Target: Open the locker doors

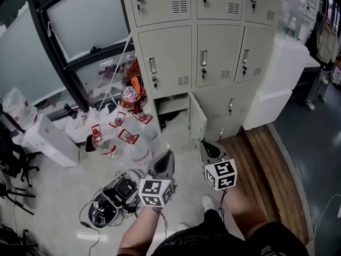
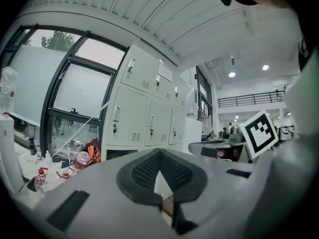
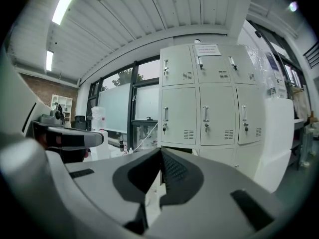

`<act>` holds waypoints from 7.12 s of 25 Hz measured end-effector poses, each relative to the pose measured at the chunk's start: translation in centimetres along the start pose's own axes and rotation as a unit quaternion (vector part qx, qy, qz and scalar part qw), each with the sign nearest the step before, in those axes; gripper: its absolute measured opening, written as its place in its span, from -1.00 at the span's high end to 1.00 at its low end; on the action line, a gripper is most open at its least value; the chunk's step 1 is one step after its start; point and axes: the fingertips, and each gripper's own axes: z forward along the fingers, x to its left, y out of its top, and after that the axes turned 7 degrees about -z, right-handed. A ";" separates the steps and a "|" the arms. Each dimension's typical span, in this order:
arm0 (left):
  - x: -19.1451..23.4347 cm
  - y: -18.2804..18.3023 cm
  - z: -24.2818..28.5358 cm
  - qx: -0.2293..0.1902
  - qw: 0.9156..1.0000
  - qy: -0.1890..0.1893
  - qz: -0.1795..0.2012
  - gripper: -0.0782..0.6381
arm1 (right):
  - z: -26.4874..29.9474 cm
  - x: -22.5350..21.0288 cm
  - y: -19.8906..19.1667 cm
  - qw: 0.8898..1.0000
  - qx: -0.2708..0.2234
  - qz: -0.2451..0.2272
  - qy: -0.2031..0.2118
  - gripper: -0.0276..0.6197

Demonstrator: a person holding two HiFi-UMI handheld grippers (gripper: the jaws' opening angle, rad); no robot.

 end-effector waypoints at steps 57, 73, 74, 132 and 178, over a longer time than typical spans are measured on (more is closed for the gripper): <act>-2.5 -0.2 -4.5 0.014 1.000 0.019 0.007 0.79 | -4.8 3.4 1.6 0.999 -0.018 -0.026 0.033 0.91; -1.5 8.1 1.3 -0.024 0.999 0.035 0.011 0.79 | 0.5 -1.6 12.3 0.992 -0.066 -0.034 0.106 0.91; -1.5 8.7 1.9 -0.028 0.999 0.037 0.011 0.79 | 1.0 -2.1 12.8 0.991 -0.068 -0.031 0.108 0.91; 5.6 36.7 15.8 -0.115 0.991 0.048 0.041 0.79 | 18.6 -10.4 40.8 0.959 -0.196 -0.024 0.202 0.91; 19.2 44.3 24.6 -0.076 0.986 -0.132 0.064 0.79 | 38.0 -9.1 59.0 0.972 -0.221 -0.079 0.022 0.43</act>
